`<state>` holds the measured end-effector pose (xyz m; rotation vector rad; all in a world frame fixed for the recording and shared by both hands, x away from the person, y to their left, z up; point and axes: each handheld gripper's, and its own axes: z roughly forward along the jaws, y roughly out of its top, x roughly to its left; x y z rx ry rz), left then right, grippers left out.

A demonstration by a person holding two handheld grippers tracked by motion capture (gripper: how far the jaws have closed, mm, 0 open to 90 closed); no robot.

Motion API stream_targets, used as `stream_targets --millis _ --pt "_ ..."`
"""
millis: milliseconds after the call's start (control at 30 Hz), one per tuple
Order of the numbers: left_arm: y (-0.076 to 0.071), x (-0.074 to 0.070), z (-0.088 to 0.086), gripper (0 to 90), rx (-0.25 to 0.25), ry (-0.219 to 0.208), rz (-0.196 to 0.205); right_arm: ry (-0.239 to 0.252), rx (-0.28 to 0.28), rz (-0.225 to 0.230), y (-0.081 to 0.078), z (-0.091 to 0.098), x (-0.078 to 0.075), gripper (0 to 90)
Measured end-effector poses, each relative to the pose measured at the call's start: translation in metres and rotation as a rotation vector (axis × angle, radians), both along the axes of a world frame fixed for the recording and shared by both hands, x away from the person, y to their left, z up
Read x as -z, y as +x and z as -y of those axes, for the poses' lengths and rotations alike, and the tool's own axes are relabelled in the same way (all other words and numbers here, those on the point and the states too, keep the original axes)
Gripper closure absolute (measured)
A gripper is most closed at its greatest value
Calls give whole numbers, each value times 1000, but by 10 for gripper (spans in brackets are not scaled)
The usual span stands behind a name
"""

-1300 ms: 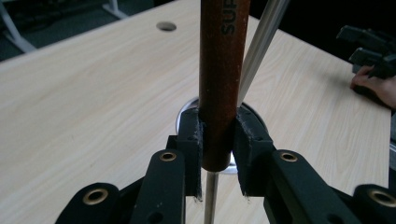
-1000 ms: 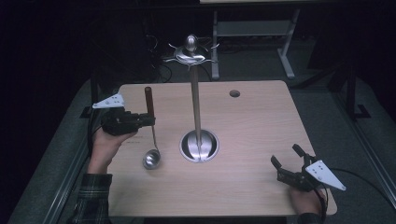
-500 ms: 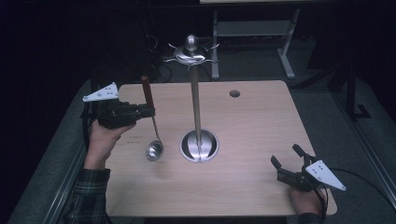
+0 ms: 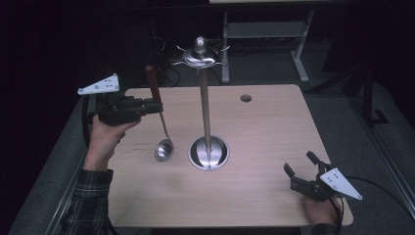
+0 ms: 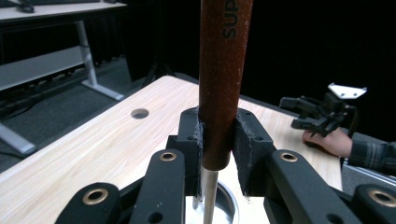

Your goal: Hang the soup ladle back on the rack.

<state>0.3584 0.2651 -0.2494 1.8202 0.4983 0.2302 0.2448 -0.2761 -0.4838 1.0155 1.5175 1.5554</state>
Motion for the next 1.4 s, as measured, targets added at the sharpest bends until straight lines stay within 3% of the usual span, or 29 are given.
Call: stream_targets --millis 633,1400 --pt "7 -29 21 740 65 19 37 0 0 -1 0 0 0 80" --pt "14 -29 39 739 91 53 27 1 0 -1 0 0 0 80"
